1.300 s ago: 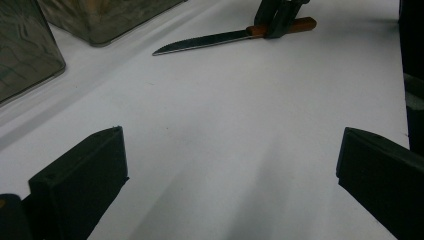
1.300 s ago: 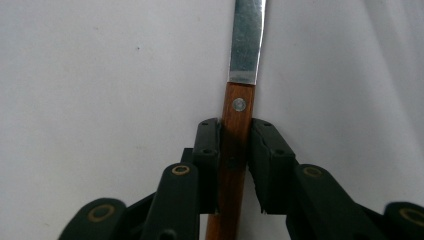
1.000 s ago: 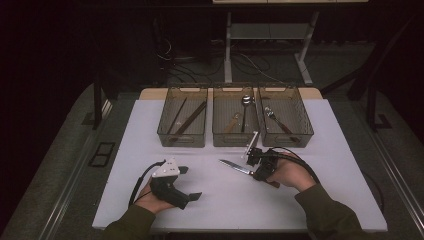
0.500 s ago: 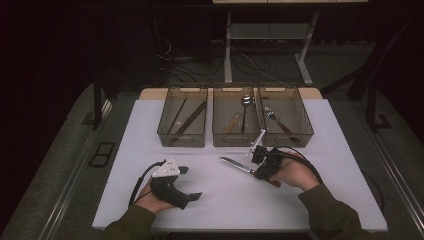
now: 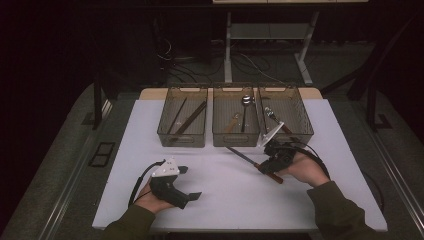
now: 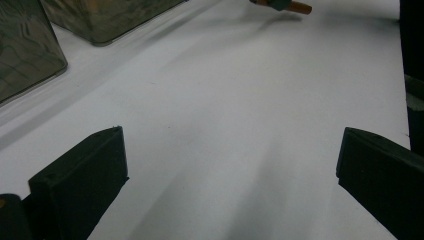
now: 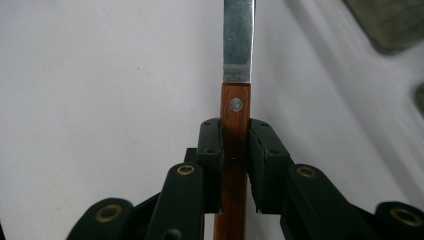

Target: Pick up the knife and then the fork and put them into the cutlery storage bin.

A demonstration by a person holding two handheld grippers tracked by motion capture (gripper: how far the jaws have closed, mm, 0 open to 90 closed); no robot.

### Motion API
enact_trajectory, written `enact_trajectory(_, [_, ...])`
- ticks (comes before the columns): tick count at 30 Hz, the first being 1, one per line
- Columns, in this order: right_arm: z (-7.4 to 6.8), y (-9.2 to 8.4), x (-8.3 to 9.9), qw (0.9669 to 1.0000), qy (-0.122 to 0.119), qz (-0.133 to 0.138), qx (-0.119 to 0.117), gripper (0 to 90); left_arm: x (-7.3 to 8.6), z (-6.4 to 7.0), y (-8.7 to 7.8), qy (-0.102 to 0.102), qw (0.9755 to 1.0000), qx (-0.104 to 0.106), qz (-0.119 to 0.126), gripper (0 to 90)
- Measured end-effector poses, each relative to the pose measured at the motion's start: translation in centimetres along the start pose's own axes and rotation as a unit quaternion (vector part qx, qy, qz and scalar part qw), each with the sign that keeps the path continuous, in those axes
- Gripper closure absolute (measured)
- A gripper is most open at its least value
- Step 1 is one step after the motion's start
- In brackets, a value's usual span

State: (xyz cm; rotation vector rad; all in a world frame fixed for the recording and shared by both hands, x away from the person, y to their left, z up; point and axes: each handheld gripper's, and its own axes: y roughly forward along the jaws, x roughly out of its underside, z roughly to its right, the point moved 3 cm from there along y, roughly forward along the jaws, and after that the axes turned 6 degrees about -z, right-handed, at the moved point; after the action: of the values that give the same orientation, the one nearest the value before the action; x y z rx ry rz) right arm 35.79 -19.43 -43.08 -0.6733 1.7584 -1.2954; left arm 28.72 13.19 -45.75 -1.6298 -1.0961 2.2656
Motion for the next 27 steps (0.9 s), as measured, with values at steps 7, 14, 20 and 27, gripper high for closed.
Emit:
enact_trajectory(7, [0.9,-1.2,0.9,0.9987,0.025,0.041,-0.019,77.2,0.1,-0.1,-0.1,0.003,1.0000,0.000,-0.002,0.0])
enact_trajectory(14, [1.6,-2.4,1.5,0.9969,0.031,0.070,-0.017,77.2,0.1,-0.1,-0.1,0.002,1.0000,0.001,-0.002,0.0])
enact_trajectory(20, [2.2,-3.0,2.0,0.9953,0.037,0.088,-0.017,77.2,0.1,-0.1,-0.1,0.003,1.0000,0.001,-0.001,0.0])
enact_trajectory(27, [3.0,-3.9,2.7,0.9928,0.050,0.107,-0.016,77.1,0.1,-0.1,-0.1,0.002,1.0000,0.000,0.000,0.0])
